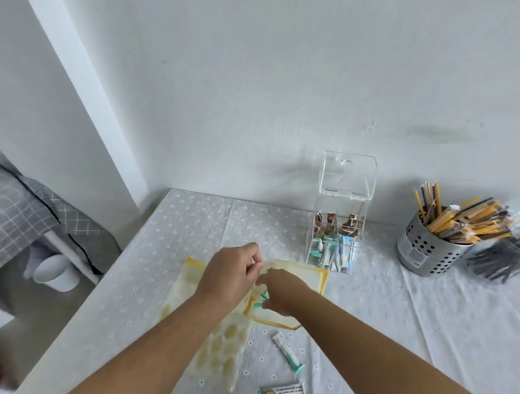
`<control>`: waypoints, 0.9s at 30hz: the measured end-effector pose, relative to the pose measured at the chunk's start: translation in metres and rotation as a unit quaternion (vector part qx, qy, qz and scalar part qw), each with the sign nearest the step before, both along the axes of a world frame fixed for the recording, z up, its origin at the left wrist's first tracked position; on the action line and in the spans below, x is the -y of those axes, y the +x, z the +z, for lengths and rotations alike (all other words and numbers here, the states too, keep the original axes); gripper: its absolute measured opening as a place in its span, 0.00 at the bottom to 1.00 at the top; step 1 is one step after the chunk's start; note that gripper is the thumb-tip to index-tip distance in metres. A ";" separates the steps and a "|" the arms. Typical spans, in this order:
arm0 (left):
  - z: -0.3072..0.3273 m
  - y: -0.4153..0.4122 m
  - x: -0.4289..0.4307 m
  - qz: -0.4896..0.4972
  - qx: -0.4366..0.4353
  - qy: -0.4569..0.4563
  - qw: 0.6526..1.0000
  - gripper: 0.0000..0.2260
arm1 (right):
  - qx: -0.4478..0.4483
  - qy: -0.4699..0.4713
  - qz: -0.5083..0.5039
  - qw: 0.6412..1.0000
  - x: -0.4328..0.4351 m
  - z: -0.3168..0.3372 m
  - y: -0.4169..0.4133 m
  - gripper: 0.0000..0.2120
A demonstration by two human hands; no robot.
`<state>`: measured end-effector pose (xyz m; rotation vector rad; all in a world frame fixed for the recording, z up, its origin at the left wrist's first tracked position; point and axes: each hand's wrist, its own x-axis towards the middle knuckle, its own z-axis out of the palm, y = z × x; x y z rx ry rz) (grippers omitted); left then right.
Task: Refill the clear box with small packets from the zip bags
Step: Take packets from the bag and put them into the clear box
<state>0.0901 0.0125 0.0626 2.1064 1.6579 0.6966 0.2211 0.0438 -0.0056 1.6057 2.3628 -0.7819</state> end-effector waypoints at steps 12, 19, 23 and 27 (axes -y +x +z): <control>-0.007 0.000 0.001 -0.009 -0.023 -0.009 1.000 0.04 | 0.094 0.071 0.049 0.992 0.001 -0.039 -0.013 0.11; -0.004 0.001 -0.007 -0.003 -0.032 -0.016 0.999 0.03 | 0.013 0.122 0.060 0.991 0.013 0.007 -0.004 0.11; 0.001 0.000 -0.015 0.012 -0.040 -0.029 0.999 0.04 | -0.052 0.160 0.073 0.983 0.026 0.041 0.014 0.13; 0.005 0.000 -0.020 0.026 -0.037 -0.035 0.998 0.03 | -0.148 0.170 0.001 0.974 0.035 0.079 0.046 0.10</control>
